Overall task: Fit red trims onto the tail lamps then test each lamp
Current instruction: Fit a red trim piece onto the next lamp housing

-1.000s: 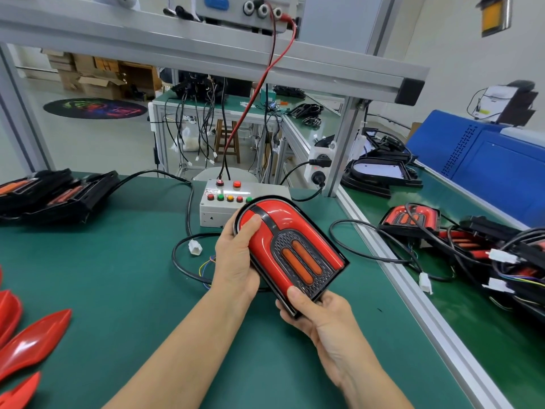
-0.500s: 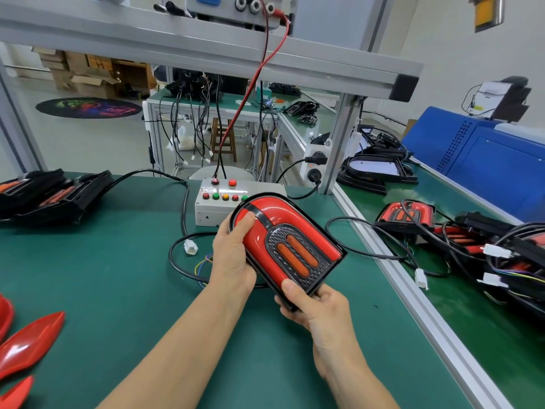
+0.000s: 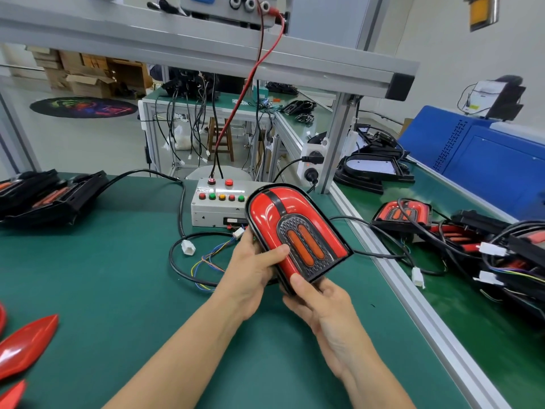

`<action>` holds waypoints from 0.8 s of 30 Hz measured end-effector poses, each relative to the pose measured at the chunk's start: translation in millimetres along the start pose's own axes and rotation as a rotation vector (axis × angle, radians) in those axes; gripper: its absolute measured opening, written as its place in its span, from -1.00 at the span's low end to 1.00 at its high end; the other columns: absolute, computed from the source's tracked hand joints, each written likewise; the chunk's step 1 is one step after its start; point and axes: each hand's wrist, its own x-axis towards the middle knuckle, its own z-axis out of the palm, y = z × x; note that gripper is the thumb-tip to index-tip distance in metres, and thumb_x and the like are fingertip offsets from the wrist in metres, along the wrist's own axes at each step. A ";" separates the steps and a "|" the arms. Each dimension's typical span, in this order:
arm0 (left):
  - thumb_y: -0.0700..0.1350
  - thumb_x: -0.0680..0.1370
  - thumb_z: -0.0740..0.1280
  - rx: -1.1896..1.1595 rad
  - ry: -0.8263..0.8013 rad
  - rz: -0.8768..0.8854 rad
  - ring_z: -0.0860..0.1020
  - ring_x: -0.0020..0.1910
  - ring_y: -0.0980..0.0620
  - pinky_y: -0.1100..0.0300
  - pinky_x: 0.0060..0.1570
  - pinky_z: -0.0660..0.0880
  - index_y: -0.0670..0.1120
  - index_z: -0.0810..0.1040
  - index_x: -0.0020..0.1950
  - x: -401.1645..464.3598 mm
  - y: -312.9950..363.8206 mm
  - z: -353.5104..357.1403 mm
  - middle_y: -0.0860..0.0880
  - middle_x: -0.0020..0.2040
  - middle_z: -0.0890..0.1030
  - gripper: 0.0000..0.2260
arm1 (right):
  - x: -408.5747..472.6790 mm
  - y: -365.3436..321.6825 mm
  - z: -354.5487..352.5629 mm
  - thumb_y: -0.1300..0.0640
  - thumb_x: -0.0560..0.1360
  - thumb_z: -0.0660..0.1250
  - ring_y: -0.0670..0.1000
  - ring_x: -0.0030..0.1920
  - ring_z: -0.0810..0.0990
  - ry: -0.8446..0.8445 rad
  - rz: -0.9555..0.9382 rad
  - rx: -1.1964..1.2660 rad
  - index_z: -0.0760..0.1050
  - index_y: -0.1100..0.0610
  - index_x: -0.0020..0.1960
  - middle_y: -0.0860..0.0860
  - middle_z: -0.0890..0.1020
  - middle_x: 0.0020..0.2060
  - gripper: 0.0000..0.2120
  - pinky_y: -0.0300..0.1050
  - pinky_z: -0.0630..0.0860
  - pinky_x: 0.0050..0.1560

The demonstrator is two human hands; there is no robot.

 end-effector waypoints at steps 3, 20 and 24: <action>-0.37 0.42 0.35 -0.007 -0.046 -0.020 0.61 0.08 -0.09 0.04 0.08 0.56 -0.14 0.46 0.24 -0.6 7.6 -6.3 -0.17 0.14 0.62 -0.59 | -1.1 -8.7 -12.4 -0.16 0.32 0.38 0.04 0.07 0.66 0.012 0.007 -0.099 0.63 0.11 0.13 0.07 0.70 0.02 -0.51 -0.02 0.57 0.10; -0.18 0.57 0.25 0.123 -0.245 -0.153 0.63 0.03 -0.09 0.02 -0.01 0.61 -0.02 0.53 0.31 3.1 5.8 -2.9 -0.15 0.17 0.62 -0.69 | 12.9 -19.5 -19.2 -0.49 0.38 0.12 0.19 0.23 0.59 -0.056 0.063 0.466 0.62 0.09 0.20 0.18 0.60 0.22 -0.23 0.14 0.59 0.06; -0.17 0.61 0.21 0.231 -0.248 -0.151 0.65 0.01 -0.03 0.12 -0.06 0.61 0.06 0.54 0.29 7.3 9.2 3.0 -0.07 0.12 0.65 -0.70 | 12.2 -15.3 -20.5 -0.53 0.32 0.12 0.20 0.24 0.57 -0.090 0.057 0.503 0.61 0.11 0.21 0.19 0.58 0.25 -0.17 0.17 0.58 0.08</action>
